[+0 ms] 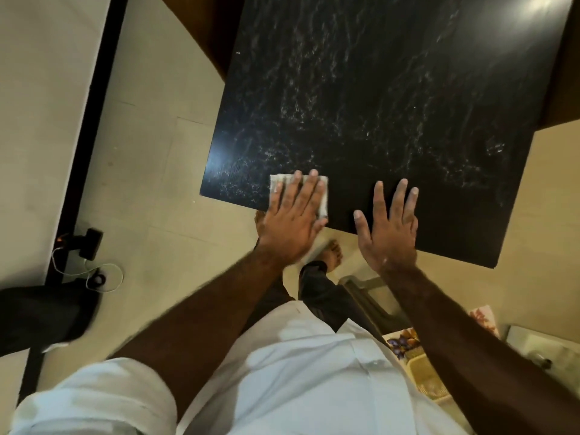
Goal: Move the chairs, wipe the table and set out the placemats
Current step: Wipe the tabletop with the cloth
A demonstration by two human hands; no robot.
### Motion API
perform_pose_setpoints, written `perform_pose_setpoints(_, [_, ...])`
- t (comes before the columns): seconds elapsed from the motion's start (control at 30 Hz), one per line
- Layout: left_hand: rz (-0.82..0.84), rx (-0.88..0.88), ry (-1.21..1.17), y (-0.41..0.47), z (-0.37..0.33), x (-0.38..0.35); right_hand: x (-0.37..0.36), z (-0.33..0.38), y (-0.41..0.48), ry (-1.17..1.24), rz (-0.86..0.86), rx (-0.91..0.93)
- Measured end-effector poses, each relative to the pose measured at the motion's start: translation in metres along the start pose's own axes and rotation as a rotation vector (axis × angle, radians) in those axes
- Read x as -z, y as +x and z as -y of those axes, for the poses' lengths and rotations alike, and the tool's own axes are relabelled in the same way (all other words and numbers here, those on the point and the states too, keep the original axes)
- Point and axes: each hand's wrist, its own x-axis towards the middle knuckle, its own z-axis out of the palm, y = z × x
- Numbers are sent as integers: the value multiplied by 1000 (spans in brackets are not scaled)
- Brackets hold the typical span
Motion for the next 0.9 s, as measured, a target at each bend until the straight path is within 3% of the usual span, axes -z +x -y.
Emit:
perform_pose_setpoints(0.13, [-26,152,21,4,47,11,0,3,0,-19,-2,-8])
perform_pose_setpoints(0.27, [-63,253,1,29,40,19,1,9,4,-29,7,-7])
perform_pose_setpoints(0.53, [9,-44,19,10,-4,12,-3,34,8,-74,12,92])
perform_pose_setpoints(0.77, [3,224,-11,-29,100,24,-6,53,21,-108,-4,86])
perform_pose_setpoints(0.9, [-13,283,-6,-7,132,39,-7,66,29,-123,-9,77])
